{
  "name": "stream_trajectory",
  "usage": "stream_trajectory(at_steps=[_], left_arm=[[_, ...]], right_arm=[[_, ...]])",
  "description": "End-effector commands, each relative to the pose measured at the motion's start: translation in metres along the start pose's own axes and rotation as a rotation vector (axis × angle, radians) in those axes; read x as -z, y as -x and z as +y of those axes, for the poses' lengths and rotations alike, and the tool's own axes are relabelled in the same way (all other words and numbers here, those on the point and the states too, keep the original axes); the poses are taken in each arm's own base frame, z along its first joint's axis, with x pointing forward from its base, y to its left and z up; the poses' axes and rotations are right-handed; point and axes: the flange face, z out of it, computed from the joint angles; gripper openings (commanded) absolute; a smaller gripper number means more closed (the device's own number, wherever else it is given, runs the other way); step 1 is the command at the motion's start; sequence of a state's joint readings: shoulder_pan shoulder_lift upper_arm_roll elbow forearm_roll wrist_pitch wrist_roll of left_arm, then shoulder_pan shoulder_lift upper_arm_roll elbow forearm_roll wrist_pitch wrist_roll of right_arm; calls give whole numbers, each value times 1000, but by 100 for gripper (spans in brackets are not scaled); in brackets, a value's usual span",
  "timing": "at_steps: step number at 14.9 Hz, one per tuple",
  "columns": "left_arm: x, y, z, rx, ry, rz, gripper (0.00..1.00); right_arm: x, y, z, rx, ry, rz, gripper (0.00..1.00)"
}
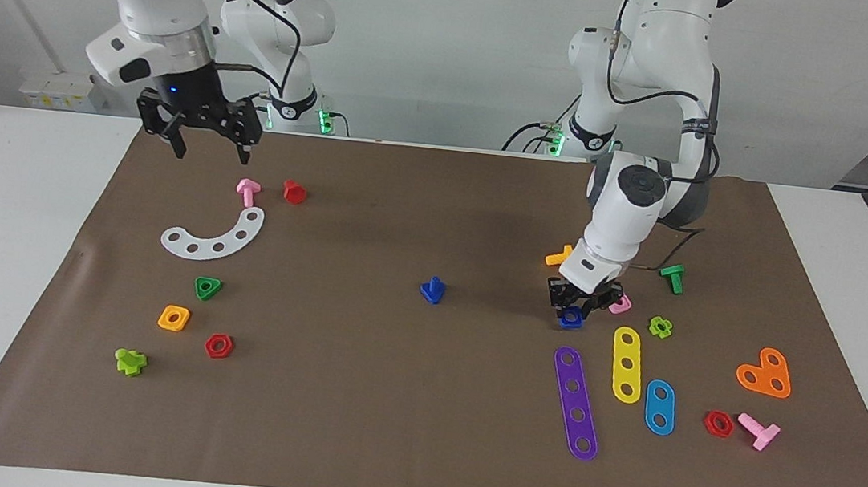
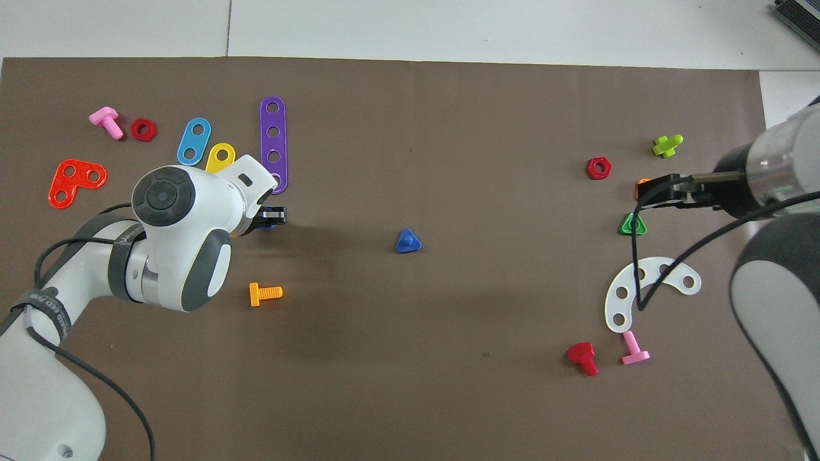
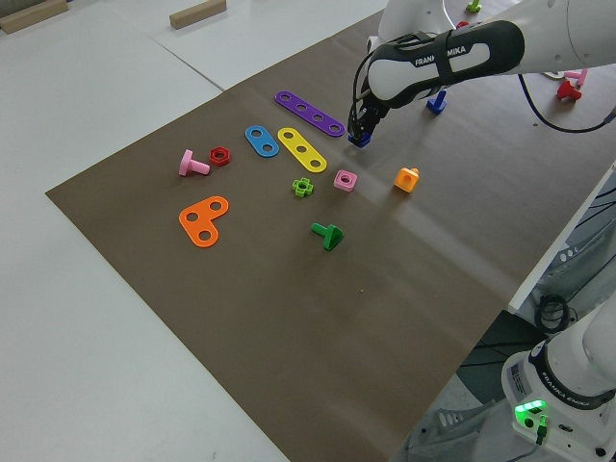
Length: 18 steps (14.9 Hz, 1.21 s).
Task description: Unscrew and place screws in storage area
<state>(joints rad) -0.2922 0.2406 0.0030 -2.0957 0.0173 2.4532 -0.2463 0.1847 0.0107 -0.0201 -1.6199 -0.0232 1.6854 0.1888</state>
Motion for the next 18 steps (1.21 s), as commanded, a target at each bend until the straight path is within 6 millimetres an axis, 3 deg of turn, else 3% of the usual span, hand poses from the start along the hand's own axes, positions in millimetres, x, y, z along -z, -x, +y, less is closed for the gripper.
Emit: stream_trajectory(at_steps=[1, 2, 3, 4, 5, 6, 7, 10, 15, 17, 18], left_arm=[[5, 16, -2, -22, -1, 25, 42], [5, 16, -2, -22, 1, 28, 46], [6, 15, -3, -27, 1, 30, 70], [6, 15, -5, -39, 0, 30, 86], [7, 13, -5, -48, 0, 33, 94], [10, 10, -5, -50, 1, 37, 100], [14, 8, -5, -54, 2, 45, 100], [54, -3, -4, -68, 8, 90, 100], [150, -34, -32, -112, -17, 45, 100], [182, -44, -58, -103, -27, 31, 100], [200, -45, -67, -114, -29, 33, 100]], right_arm=[[-33, -10, -71, -28, -11, 8, 100], [-50, -12, -98, -46, -13, 6, 100], [-69, -11, -127, -59, -14, 2, 100], [-83, -8, -159, -76, -22, 13, 100], [-97, -6, -184, -87, -34, 28, 100], [-113, -5, -207, -92, -46, 43, 100], [-126, -5, -225, -101, -58, 60, 100], [-163, 17, -283, -80, -62, 58, 100], [-234, 50, -304, 52, -74, 83, 100], [-253, 48, -299, 124, -67, 83, 100], [-252, 46, -305, 133, -85, 98, 100]])
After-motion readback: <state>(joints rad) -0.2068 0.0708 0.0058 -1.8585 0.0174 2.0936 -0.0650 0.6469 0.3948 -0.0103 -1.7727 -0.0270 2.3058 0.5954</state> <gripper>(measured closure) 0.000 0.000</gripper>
